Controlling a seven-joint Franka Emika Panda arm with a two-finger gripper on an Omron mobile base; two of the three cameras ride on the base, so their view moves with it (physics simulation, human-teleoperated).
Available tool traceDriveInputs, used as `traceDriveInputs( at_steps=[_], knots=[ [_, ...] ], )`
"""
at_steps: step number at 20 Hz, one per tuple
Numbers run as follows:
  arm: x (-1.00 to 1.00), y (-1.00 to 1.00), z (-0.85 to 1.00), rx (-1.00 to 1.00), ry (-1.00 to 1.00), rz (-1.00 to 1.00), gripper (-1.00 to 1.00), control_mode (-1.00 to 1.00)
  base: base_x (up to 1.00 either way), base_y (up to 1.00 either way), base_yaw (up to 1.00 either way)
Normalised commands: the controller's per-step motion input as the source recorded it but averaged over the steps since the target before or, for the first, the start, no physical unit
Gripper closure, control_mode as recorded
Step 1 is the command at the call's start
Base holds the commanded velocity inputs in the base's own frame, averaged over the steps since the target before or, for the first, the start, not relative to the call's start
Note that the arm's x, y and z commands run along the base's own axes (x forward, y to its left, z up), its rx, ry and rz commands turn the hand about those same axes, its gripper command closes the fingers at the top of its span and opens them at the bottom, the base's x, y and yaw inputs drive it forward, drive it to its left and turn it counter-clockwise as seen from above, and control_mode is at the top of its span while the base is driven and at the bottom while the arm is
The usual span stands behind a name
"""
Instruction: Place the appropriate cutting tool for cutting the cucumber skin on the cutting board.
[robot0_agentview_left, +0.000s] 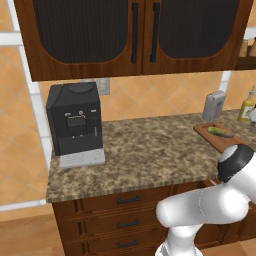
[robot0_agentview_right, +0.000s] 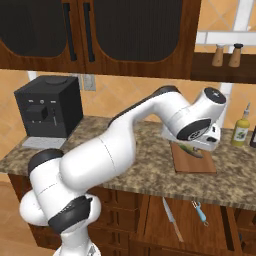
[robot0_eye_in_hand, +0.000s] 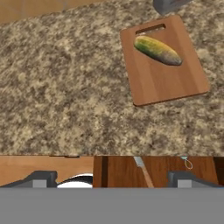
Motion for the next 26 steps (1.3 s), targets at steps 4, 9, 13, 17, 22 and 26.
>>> traceDriveInputs(
  at_steps=[4,9,13,17,22,26],
  knots=[
    [-0.82,-0.04,-0.4,0.0,0.01,0.0,-1.0,-1.0,0.0,0.0,0.0],
    [-0.71,0.0,-0.56,-0.02,0.07,0.0,-1.0,-1.0,0.0,0.0,0.0],
    [-0.19,-0.17,-0.68,-0.08,0.24,0.0,-1.0,-1.0,0.0,0.0,0.0],
    [-0.24,-0.17,-0.58,0.0,0.26,-0.01,-1.0,-1.0,0.0,0.0,0.0],
    [-0.22,-0.13,-0.66,0.0,0.09,-0.02,-1.0,-1.0,0.0,0.0,0.0],
    [-0.24,-0.12,-0.6,0.0,0.03,0.0,-1.0,-1.0,0.0,0.0,0.0]
  ],
)
